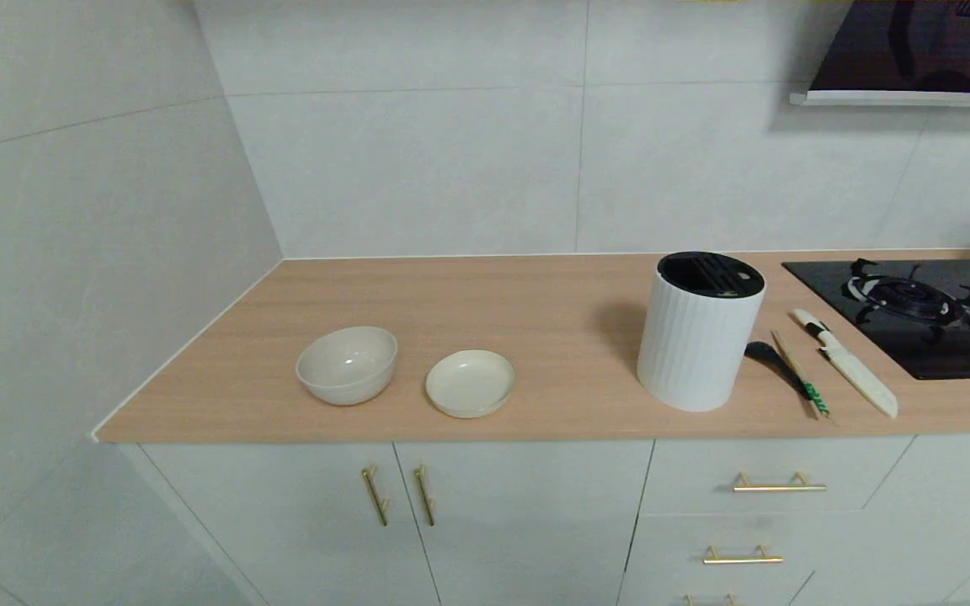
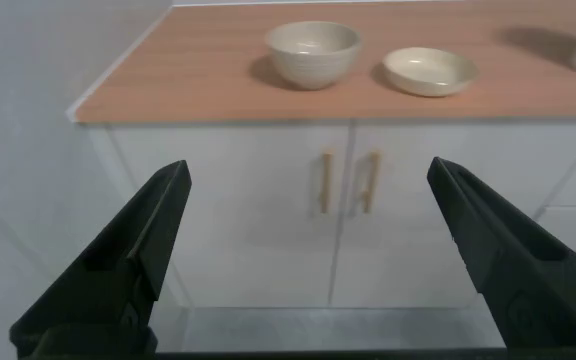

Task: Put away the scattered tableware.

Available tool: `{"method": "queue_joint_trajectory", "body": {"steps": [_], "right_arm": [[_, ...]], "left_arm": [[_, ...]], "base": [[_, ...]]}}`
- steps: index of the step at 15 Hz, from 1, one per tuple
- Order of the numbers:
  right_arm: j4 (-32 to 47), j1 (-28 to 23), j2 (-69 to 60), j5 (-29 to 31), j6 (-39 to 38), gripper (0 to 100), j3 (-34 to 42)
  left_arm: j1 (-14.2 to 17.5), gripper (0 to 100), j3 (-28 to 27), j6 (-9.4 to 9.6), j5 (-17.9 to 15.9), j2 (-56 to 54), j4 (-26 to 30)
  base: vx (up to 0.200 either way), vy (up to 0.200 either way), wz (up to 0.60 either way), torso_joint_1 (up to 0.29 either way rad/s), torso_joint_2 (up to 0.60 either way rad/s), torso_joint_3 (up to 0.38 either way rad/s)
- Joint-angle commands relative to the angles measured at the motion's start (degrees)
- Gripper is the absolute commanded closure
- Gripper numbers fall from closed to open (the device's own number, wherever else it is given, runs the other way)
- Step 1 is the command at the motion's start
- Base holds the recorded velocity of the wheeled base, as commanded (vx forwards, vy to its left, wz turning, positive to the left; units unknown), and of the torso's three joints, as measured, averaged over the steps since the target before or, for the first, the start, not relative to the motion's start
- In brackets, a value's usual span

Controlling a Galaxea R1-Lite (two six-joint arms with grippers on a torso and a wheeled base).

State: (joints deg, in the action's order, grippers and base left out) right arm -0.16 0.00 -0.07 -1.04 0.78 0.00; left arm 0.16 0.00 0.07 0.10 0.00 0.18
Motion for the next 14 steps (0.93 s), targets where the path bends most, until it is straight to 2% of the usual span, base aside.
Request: {"method": "queue_joint_trajectory", "body": {"steps": [1,14], "right_arm": [[-0.02,0.00,0.07,-0.02,0.01,0,0.00],[-0.02,0.00,0.07,-0.02,0.01,0,0.00]], "left_arm": [[0.02,0,0.00,0.01,-0.01,0.00,-0.01],[0.02,0,0.00,0.01,-0.01,0.00,-0.01]], "base": [[0.000,0.200,0.00,0.002,0.01,-0.002],[0.000,0.200,0.00,0.004,0.00,0.002]]}}
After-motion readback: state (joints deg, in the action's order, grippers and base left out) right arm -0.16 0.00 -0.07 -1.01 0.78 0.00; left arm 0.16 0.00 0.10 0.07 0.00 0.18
